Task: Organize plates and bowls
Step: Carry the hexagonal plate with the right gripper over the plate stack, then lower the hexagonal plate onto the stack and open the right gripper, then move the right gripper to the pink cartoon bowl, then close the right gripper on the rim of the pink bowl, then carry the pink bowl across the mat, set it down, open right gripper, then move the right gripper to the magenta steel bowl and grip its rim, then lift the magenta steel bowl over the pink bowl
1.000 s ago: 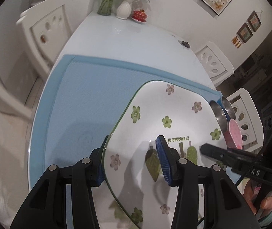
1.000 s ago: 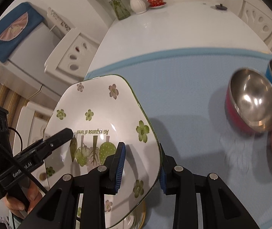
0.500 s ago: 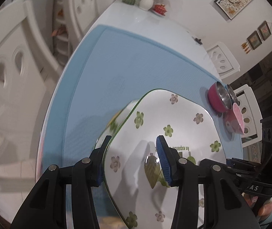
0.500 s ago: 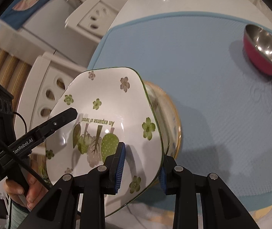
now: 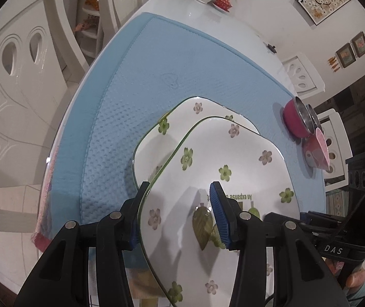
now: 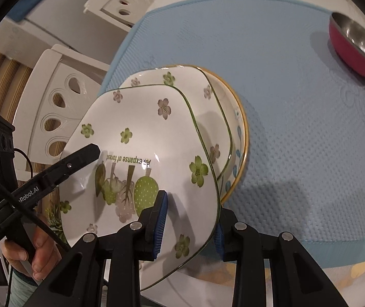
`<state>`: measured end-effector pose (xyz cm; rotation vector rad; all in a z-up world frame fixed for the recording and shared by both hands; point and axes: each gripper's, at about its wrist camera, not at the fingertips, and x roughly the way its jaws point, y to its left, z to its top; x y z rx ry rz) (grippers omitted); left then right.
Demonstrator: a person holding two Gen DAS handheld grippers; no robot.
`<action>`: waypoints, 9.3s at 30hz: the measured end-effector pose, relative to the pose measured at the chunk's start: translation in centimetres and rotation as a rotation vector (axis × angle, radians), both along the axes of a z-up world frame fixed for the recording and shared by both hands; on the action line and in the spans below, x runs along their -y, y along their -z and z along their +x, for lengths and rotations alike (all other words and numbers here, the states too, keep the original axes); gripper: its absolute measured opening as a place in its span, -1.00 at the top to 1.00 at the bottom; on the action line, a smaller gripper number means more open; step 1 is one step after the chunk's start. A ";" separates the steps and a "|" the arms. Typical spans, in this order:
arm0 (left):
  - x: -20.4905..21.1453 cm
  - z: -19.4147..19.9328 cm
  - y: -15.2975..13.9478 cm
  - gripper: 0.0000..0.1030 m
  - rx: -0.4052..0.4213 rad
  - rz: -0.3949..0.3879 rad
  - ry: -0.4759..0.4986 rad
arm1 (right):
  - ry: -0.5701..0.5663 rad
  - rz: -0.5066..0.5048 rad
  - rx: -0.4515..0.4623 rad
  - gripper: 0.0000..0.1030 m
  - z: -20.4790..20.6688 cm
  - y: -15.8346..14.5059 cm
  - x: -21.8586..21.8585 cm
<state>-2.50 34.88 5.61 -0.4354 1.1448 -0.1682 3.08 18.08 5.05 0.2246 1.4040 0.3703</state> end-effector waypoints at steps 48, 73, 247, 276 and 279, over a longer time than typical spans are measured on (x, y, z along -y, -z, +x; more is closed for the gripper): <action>1.5 4.0 0.5 0.03 -0.089 0.224 0.044 | 0.099 0.019 -0.090 0.37 4.6 -0.8 2.1; 4.6 5.3 -4.4 0.03 0.061 0.220 0.099 | 0.191 0.075 -0.099 0.37 2.3 -1.6 6.0; 31.6 22.1 -0.1 0.31 0.012 -0.005 0.103 | 0.269 0.215 -0.048 0.04 16.3 0.5 30.8; 32.0 15.1 -7.3 0.37 0.186 0.008 0.123 | 0.254 0.132 0.055 0.49 11.6 -6.3 29.4; 32.1 12.5 -8.9 0.37 0.216 0.009 0.122 | 0.246 0.137 0.070 0.49 9.3 -7.7 29.4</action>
